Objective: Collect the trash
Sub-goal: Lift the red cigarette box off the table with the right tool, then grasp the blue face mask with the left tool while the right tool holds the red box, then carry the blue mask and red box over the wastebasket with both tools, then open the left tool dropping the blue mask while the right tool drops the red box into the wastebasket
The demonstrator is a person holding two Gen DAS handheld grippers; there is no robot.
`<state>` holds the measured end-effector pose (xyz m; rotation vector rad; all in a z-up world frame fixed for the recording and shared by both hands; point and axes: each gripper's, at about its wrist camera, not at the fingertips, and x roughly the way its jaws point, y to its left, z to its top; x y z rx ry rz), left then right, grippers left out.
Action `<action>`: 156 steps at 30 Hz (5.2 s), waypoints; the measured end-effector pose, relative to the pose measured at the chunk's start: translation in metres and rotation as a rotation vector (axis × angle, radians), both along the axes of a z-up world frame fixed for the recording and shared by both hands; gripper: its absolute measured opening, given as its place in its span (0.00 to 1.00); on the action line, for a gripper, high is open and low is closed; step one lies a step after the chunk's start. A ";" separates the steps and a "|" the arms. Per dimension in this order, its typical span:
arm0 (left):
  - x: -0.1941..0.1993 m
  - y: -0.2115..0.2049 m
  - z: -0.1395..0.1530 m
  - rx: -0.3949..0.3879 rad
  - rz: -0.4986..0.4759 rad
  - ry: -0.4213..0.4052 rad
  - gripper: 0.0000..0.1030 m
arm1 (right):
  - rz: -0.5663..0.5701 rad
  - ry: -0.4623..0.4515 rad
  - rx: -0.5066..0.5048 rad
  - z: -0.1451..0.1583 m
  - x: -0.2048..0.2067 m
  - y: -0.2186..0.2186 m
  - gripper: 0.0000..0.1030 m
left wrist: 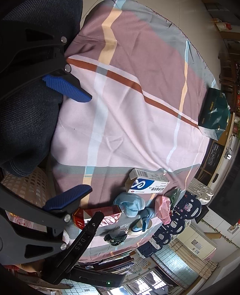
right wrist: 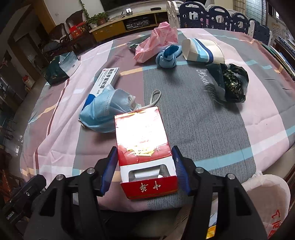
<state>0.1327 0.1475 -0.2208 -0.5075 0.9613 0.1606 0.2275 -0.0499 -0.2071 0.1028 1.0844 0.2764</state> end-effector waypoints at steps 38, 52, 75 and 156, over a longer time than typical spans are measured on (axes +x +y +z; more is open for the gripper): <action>-0.001 -0.001 -0.001 -0.008 0.001 0.001 0.88 | -0.025 0.004 0.040 -0.002 -0.004 -0.003 0.55; -0.002 -0.005 -0.004 -0.008 0.008 0.012 0.88 | -0.046 -0.072 0.086 0.026 -0.017 -0.022 0.55; 0.000 -0.001 -0.004 -0.016 0.018 0.028 0.88 | -0.149 -0.052 0.180 0.028 -0.029 -0.062 0.55; -0.028 -0.198 0.071 0.083 -0.564 -0.057 0.69 | -0.336 -0.148 0.189 0.137 -0.201 -0.230 0.72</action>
